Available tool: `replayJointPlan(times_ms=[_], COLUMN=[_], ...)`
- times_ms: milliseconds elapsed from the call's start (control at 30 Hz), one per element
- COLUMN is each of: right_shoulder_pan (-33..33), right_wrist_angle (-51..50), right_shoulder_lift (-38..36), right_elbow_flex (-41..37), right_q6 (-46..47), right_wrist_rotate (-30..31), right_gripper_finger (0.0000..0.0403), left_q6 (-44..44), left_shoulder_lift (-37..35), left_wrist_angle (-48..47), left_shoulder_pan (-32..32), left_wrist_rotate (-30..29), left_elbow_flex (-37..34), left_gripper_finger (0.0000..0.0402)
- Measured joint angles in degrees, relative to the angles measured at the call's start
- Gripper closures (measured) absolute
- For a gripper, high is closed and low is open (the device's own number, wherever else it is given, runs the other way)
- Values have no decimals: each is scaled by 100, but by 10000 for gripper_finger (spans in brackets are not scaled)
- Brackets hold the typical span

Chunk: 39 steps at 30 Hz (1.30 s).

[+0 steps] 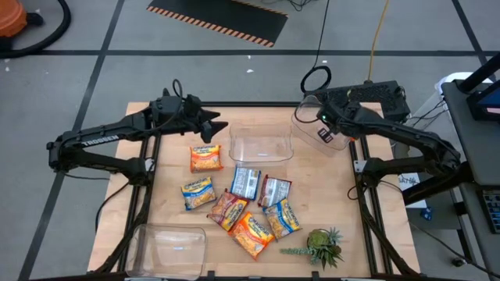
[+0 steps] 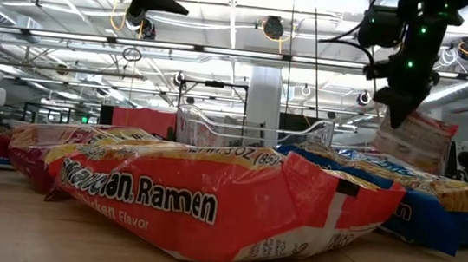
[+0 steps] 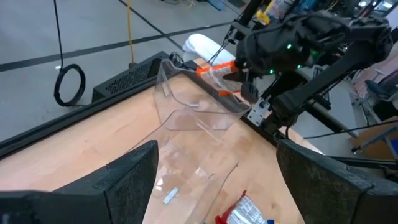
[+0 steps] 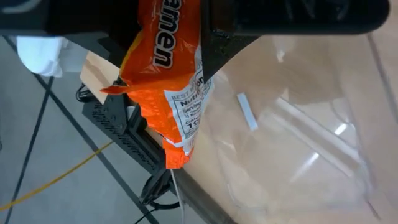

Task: Sort Maruchan noodles
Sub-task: Put the right orange noodle pack into the top right transparent bin, then stack the top orange noodle pack on top of the other orange noodle pack into the top right transparent bin

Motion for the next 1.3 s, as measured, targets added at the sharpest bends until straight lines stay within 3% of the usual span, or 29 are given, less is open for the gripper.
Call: replayJointPlan(times_ms=[633, 867, 1133, 1300], right_shoulder_pan=[-2, 1, 4, 18], right_wrist_angle=[803, 1148, 1132, 1144], right_shoulder_lift=[11, 11, 11, -28], right_elbow_flex=[-567, -567, -563, -379], right_q6=[168, 485, 1366, 1865], right_wrist_rotate=[-236, -1501, -1710, -2373], right_gripper_finger=[237, 240, 237, 237], left_q6=[164, 275, 406, 298], left_shoulder_lift=[2, 2, 2, 2], left_wrist_angle=[-6, -30, -32, -104], left_shoulder_pan=[26, 26, 26, 26], left_wrist_rotate=[-2, -2, 5, 48], left_elbow_flex=[0, 0, 0, 0], left_gripper_finger=[71, 71, 71, 71])
